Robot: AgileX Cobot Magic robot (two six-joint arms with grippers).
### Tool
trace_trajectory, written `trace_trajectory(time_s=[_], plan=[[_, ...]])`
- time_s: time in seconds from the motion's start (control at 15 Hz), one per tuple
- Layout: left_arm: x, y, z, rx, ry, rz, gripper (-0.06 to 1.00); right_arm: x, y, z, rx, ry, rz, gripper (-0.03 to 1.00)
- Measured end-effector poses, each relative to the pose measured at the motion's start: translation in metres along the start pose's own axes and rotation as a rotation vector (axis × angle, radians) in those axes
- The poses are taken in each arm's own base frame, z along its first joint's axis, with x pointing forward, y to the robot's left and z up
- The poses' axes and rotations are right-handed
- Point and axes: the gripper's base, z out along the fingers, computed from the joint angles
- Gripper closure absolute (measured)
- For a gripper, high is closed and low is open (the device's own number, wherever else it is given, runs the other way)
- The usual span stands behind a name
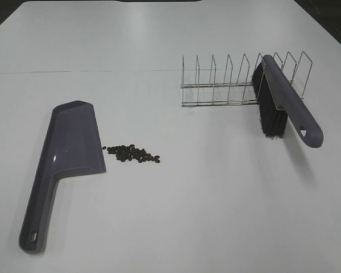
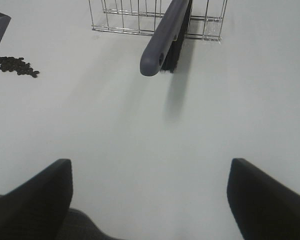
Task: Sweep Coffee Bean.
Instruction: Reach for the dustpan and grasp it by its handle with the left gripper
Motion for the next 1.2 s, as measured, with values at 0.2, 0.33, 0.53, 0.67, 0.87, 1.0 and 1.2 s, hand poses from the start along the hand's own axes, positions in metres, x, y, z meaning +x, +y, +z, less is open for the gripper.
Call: trace_trajectory(time_s=[0.2,0.33,0.53,0.67,0.87,1.0,1.2], plan=[[0.0,0.0,0.0,0.0,0.0,0.0,0.19,0.0,0.0,0.0,0.0,0.0,0.0,0.23],[0.0,0.0,0.0,0.0,0.0,0.0,0.19,0.0,0.0,0.0,0.0,0.0,0.0,0.23],[0.0,0.0,0.0,0.0,0.0,0.0,0.19,0.0,0.0,0.0,0.0,0.0,0.0,0.23],[0.0,0.0,0.0,0.0,0.0,0.0,0.19,0.0,0.0,0.0,0.0,0.0,0.0,0.23],[0.0,0.0,0.0,0.0,0.0,0.0,0.19,0.0,0.0,0.0,0.0,0.0,0.0,0.23],[0.0,0.0,0.0,0.0,0.0,0.0,0.19,0.0,0.0,0.0,0.0,0.0,0.0,0.23],[0.0,0.0,0.0,0.0,0.0,0.0,0.19,0.0,0.0,0.0,0.0,0.0,0.0,0.23]])
